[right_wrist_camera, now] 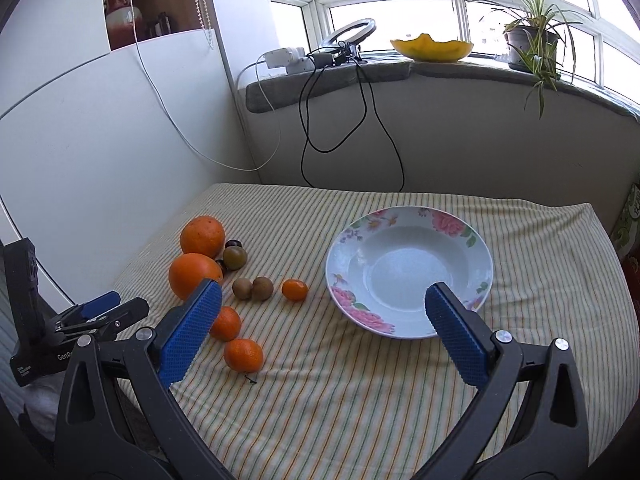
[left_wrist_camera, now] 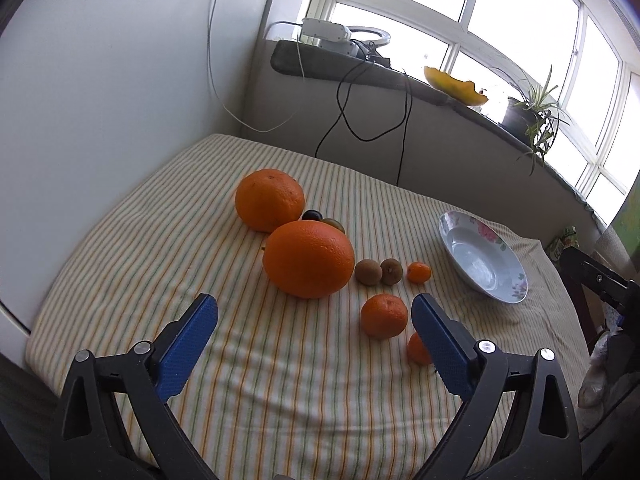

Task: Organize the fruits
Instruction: 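Move the right gripper to the large orange and close on it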

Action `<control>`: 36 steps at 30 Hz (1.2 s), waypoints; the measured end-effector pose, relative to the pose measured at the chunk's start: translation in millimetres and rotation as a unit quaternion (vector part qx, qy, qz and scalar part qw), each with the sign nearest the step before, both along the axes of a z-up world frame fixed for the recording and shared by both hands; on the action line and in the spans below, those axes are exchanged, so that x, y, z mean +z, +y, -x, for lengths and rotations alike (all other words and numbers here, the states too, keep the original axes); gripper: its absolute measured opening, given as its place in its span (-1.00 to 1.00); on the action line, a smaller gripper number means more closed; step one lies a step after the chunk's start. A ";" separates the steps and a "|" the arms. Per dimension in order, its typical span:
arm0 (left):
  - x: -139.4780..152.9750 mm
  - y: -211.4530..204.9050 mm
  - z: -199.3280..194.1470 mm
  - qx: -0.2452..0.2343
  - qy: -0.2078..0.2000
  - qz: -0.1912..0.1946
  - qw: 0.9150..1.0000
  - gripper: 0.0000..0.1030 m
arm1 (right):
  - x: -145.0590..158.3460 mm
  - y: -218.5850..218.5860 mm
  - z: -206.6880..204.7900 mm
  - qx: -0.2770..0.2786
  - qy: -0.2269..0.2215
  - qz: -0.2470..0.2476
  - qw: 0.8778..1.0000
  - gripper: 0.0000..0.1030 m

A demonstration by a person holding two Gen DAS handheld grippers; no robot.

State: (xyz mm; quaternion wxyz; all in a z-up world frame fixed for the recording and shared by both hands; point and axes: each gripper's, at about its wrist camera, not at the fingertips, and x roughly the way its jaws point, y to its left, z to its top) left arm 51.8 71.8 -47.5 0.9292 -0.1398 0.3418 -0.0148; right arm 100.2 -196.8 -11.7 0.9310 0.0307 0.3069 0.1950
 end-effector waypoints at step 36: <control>-32.5 25.5 -53.8 -0.030 0.044 0.110 0.992 0.61 | -74.5 173.9 -125.0 0.236 0.221 -0.016 0.946 0.76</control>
